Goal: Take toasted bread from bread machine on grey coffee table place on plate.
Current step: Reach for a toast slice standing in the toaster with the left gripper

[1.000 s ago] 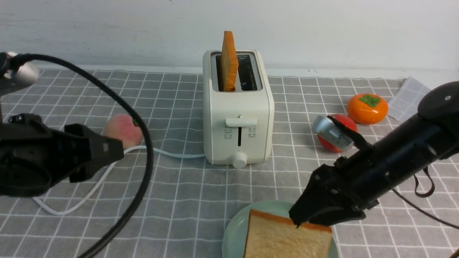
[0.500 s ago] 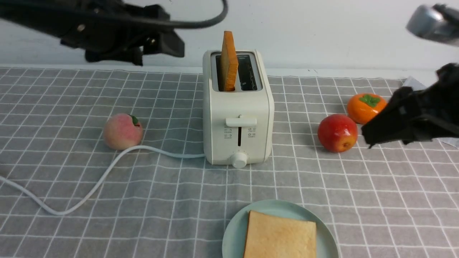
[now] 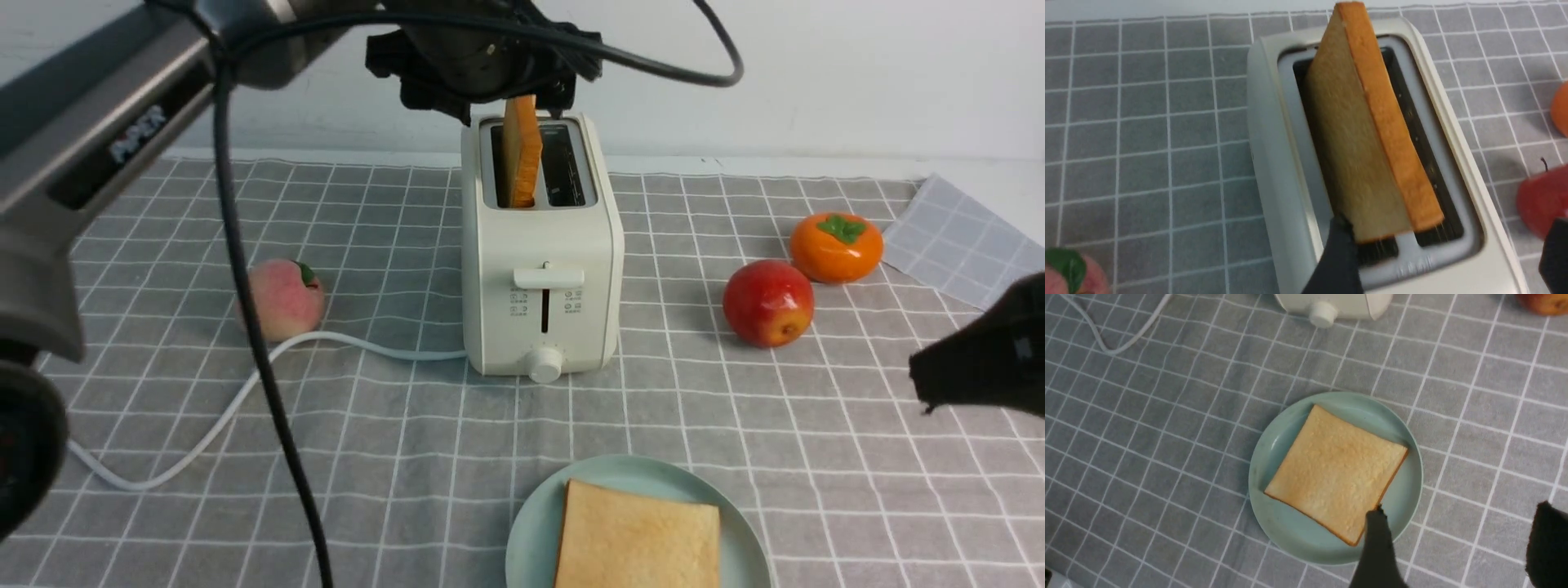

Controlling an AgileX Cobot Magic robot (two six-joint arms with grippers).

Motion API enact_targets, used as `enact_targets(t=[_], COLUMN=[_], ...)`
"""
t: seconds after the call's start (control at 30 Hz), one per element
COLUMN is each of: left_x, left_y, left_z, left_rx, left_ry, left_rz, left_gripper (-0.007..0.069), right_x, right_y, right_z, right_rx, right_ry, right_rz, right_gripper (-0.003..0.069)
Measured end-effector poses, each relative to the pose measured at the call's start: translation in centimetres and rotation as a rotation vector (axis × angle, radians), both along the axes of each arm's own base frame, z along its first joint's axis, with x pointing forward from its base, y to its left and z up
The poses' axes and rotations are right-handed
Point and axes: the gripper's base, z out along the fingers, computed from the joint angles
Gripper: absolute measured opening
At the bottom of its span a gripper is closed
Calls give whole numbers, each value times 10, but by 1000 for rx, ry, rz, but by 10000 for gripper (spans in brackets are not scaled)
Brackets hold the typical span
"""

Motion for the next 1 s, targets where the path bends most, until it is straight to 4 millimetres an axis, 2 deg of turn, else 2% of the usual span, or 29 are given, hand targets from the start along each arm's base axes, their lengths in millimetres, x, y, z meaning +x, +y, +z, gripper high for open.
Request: enact_targets(t=[0.17,0.3,0.43,0.5,0.57,0.63,0.77,0.8,0.83,0.93,1.0], left_x=[26,33,32,30,27,23,12,2,-3,-33,-45], left_y=[-12,-13,-8,-6,-3,-1,6,12,15,32,37], left_z=[-31,-41,-40,-38,-31,-21,5,24,31,69,79], left_rx=[40,75,133,148,148,140,114,98,94,79,83], left_ry=[-89,-107,-101,-91,-93,-107,-152,-180,-185,-183,-158], left_rz=[-46,-49,-36,-29,-24,-21,-16,-10,-6,3,-18], left_gripper=[526,439,279,159,53,13,13,13,13,13,13], right_x=[-1,-2,-2,-3,-3,-3,-3,-3,-3,-3,-3], right_y=[1,3,5,5,6,7,8,8,8,8,8], right_z=[-19,-26,-25,-25,-24,-24,-23,-23,-23,-23,-24], right_rx=[2,20,45,46,53,57,61,60,59,58,55], right_ry=[56,82,84,77,70,61,55,53,53,53,52], right_rz=[6,14,20,35,49,60,72,75,75,75,75], right_gripper=[463,463,463,463,463,463,463,463,463,463,463])
